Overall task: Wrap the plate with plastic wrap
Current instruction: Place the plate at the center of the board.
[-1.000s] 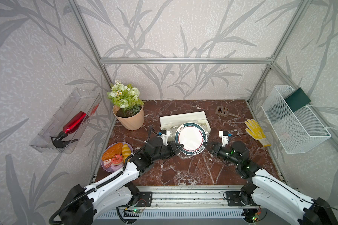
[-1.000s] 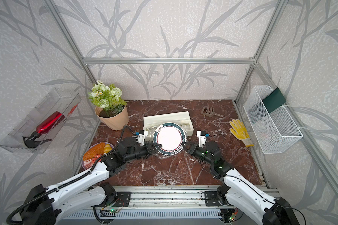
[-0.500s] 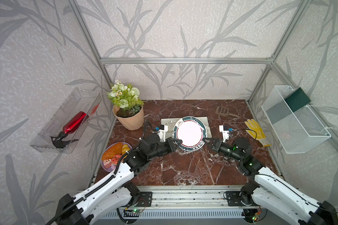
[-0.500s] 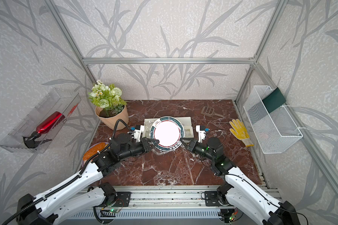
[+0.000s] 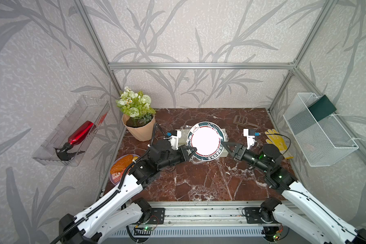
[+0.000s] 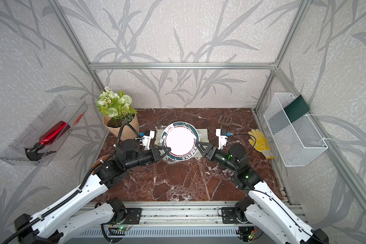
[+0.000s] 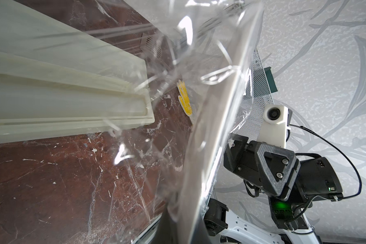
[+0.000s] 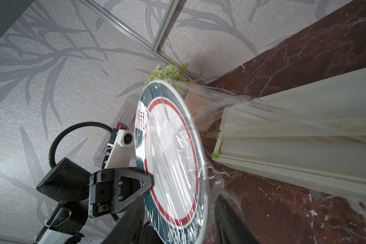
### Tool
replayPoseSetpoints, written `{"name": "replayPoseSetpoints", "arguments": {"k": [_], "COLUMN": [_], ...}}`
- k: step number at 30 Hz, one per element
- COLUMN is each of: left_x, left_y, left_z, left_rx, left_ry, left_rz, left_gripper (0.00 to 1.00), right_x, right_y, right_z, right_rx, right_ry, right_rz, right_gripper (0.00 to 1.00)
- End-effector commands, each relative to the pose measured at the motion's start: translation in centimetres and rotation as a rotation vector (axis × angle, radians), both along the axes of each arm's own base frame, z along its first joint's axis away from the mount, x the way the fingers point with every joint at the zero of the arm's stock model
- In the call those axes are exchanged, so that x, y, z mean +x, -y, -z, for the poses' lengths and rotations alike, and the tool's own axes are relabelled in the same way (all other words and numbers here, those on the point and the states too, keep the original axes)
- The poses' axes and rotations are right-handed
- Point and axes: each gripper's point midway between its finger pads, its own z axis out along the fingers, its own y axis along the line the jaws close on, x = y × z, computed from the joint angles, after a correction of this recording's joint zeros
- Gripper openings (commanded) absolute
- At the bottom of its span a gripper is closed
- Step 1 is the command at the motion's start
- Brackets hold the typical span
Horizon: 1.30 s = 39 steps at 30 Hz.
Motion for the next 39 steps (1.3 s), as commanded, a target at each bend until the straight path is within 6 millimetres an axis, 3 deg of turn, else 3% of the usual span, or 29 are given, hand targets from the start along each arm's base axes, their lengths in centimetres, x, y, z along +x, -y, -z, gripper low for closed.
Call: {"name": "replayPoseSetpoints", "arguments": {"k": [1, 9, 18, 22, 27, 33, 36, 39], "left_x": [0.3, -0.3, -1.5, -2.4, -4.0, -4.8, -5.0, -5.2], "left_y": [0.4, 0.2, -0.3, -0.6, -0.8, -1.6, -1.8, -2.0], "left_z": [-6.0, -6.0, -7.3, -6.6, -5.6, -4.1, -3.8, -3.8], "left_rx": [-0.085, -0.067, -0.045, -0.039, -0.061, -0.055, -0.060, -0.064], "left_ry": [0.184, 0.239, 0.339, 0.335, 0.332, 0.331, 0.326, 0.333], "left_rz": [0.029, 0.056, 0.091, 0.116, 0.161, 0.156, 0.148, 0.144], "left_gripper": [0.00, 0.00, 0.00, 0.00, 0.00, 0.00, 0.00, 0.00], "right_x": [-0.3, -0.8, -0.3, 1.2, 5.1, 10.0, 10.4, 9.5], "right_y": [1.8, 3.4, 4.5, 5.0, 4.3, 0.5, -0.9, -1.6], "right_z": [-0.2, 1.6, 0.5, 0.8, 0.5, 1.1, 2.4, 4.7], "right_rx": [-0.056, -0.175, -0.220, -0.257, -0.176, -0.090, -0.049, -0.047], "right_ry": [0.039, -0.009, 0.029, -0.028, -0.114, -0.238, -0.309, -0.364], "right_rz": [0.062, 0.092, 0.140, 0.151, 0.083, -0.137, -0.223, -0.276], "right_gripper": [0.55, 0.69, 0.67, 0.57, 0.31, 0.10, 0.00, 0.00]}}
